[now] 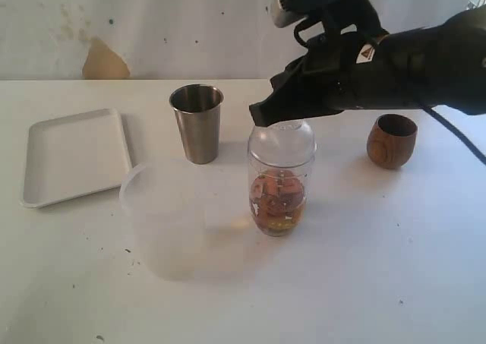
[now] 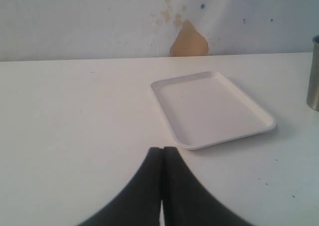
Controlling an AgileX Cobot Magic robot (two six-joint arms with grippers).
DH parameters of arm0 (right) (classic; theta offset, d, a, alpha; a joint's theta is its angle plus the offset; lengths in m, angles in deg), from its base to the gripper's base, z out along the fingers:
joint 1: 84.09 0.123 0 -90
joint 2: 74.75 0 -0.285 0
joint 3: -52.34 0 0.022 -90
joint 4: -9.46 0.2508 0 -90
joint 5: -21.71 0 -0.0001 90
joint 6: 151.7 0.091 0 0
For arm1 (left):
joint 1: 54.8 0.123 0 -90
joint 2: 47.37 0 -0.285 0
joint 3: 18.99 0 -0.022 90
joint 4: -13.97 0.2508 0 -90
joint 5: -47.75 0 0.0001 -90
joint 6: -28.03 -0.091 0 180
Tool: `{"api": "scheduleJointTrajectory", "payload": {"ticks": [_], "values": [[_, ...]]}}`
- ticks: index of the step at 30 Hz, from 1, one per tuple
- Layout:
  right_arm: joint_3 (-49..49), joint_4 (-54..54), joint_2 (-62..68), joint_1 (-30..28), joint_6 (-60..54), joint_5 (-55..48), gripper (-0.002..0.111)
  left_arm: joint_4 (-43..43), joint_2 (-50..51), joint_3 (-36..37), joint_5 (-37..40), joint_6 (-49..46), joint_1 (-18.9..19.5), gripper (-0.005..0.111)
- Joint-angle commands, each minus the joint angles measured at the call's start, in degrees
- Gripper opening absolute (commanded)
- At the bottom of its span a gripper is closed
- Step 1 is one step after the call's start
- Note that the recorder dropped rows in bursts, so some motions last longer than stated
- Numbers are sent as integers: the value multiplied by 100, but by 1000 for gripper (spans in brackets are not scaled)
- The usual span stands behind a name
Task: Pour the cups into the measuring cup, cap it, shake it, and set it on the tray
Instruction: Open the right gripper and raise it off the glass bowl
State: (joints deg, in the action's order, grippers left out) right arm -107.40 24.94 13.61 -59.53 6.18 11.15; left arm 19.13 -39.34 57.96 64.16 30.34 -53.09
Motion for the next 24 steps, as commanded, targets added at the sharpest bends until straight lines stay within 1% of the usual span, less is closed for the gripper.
{"api": "scheduleJointTrajectory", "payload": {"ticks": [1,2,6,15,24], "values": [[15,-108,-30,-113,8,72,0,-28,-24,27,-33,-1,1,0],[15,-108,-18,-250,143,72,0,-28,-24,27,-33,-1,1,0],[26,-98,-18,-469,476,-32,0,-28,-24,27,-33,-1,1,0],[35,38,200,-458,476,-349,0,-28,-24,27,-33,-1,1,0],[35,38,-27,-458,476,-186,0,-28,-24,27,-33,-1,1,0]]}}
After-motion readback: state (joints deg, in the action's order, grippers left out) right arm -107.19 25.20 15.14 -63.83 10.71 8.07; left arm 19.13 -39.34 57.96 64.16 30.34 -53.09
